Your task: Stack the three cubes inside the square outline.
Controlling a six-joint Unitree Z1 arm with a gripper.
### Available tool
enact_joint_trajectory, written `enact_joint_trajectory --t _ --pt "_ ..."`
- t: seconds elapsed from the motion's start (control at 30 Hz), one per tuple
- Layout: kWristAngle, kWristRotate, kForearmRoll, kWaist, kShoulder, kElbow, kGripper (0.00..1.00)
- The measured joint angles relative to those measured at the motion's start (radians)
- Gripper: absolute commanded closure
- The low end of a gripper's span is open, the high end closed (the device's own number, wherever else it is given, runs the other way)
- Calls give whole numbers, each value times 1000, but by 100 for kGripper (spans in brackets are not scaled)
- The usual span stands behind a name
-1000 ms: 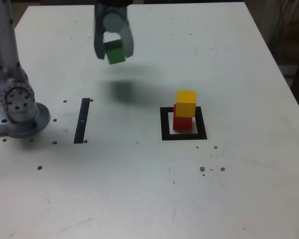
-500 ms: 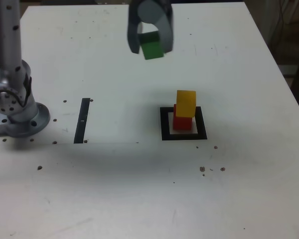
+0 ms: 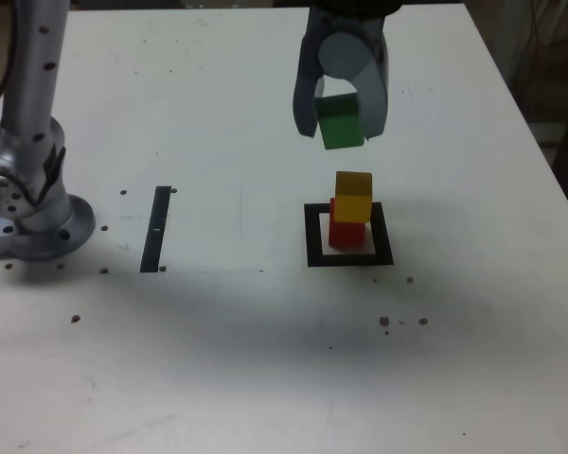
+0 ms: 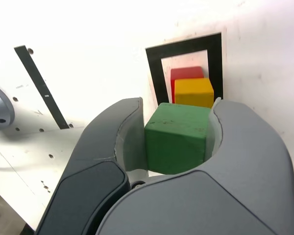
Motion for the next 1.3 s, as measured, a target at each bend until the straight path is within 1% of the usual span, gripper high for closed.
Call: enact_joint_trajectory --t 0.2,0.5,0.8,0.93,1.17,1.3 --pt "2 -34 -7 -42 0 51 86" --pt "1 -52 -28 -59 5 43 86" --pt "4 -55 -31 -63 114 -7 86" --pt "17 -60 -30 -68 124 -12 86" --pt "41 -61 -23 -68 120 -10 80" --pt "45 -61 -18 -68 120 -8 72"
